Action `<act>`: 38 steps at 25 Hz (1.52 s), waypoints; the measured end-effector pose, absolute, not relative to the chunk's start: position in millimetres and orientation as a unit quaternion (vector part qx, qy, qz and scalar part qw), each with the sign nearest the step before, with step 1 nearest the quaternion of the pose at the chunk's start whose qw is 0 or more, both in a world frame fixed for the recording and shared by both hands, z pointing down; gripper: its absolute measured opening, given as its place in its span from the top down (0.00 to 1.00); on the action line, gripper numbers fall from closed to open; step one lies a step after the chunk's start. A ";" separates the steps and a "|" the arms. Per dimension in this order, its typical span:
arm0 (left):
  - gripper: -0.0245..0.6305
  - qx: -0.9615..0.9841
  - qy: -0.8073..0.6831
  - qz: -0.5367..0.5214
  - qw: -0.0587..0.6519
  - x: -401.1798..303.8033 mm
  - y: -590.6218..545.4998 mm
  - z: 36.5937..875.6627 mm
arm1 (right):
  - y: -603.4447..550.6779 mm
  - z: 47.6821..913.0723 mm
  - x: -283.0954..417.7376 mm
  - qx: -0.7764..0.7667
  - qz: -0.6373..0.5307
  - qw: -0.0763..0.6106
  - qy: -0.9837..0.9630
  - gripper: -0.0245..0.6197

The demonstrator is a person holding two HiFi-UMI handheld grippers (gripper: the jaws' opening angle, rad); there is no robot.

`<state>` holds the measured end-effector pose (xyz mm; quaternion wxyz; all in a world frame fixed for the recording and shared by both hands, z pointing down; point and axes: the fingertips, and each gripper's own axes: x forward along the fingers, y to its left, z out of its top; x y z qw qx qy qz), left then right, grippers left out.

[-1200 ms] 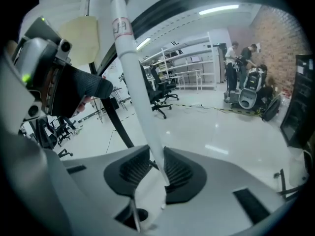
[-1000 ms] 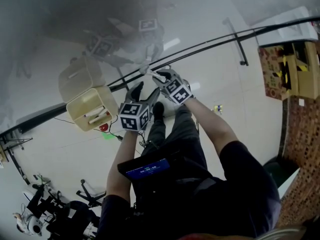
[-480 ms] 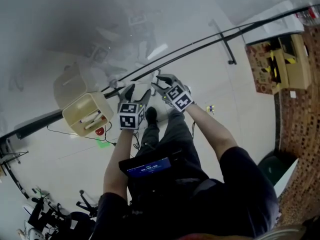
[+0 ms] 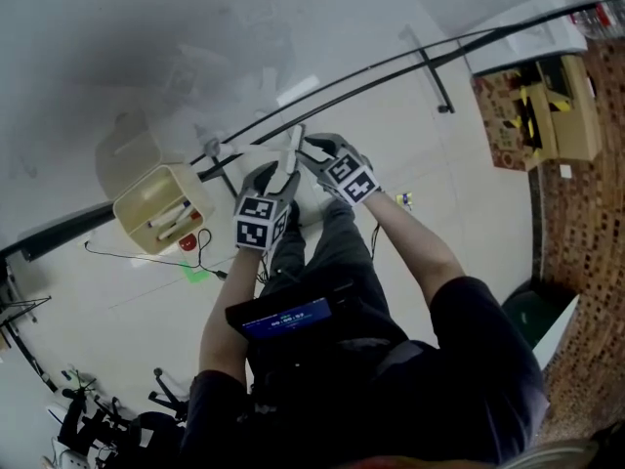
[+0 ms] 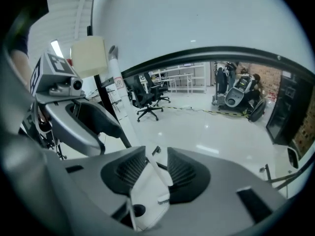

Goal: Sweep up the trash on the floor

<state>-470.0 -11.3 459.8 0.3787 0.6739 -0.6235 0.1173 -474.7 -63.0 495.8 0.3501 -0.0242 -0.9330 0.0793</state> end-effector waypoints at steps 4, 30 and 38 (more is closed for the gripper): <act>0.96 0.689 -0.620 0.146 0.345 -465.8 -30.3 449.5 | -83.7 478.4 -449.6 0.018 0.082 0.349 -0.933 0.71; 0.96 0.853 -0.499 0.054 0.142 -245.7 -101.6 166.4 | -38.3 163.2 -156.6 0.222 0.067 0.125 -0.965 0.95; 0.96 0.874 -0.481 0.069 0.027 -115.6 10.0 116.7 | 50.5 145.1 -22.2 0.247 0.089 0.067 -0.963 0.95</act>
